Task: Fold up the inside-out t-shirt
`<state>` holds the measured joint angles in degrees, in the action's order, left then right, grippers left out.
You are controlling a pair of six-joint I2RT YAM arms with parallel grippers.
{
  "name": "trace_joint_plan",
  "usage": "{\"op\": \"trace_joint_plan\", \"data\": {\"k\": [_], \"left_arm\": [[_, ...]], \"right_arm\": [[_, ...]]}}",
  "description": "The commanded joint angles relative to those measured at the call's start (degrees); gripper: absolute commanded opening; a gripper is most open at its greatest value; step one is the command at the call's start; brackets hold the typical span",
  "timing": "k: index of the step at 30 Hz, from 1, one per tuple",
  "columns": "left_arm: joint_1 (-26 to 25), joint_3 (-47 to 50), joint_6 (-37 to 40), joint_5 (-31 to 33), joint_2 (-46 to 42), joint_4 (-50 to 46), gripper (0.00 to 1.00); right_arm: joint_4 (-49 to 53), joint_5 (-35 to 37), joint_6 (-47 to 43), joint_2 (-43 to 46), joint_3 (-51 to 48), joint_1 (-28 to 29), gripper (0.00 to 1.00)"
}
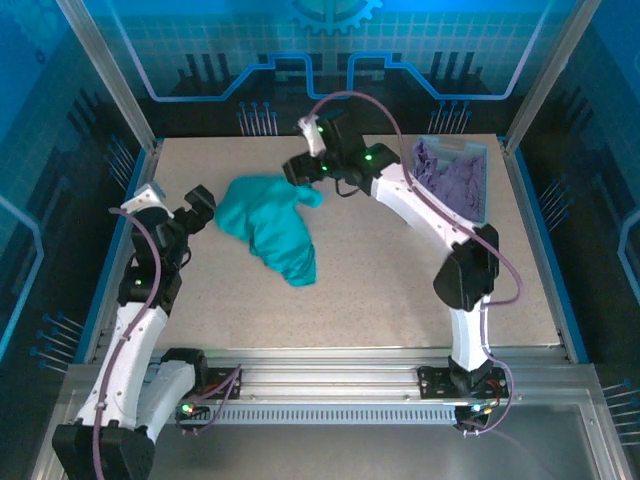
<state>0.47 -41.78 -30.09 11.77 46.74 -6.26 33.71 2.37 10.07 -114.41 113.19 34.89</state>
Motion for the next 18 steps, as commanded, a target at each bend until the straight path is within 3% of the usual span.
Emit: {"op": "trace_joint_plan", "data": {"k": [1, 5, 11, 18], "left_arm": [[-4.6, 1.0, 0.4, -4.1, 2.7, -1.2, 0.99], [-13.5, 1.7, 2.4, -2.9, 8.1, 2.1, 0.99], [-15.5, 1.1, 1.9, -5.9, 14.8, 5.7, 0.99], [-15.8, 0.9, 1.7, -6.9, 18.1, 7.5, 0.99]], "right_arm": [[4.9, 11.9, -2.4, 2.9, -7.6, -10.1, 0.95], [3.2, 16.0, -4.0, 2.7, -15.7, -18.8, 0.96], [3.2, 16.8, -6.6, -3.7, -14.5, -23.2, 0.9], [8.1, 15.3, -9.4, -12.2, -6.8, -27.1, 0.57]]}}
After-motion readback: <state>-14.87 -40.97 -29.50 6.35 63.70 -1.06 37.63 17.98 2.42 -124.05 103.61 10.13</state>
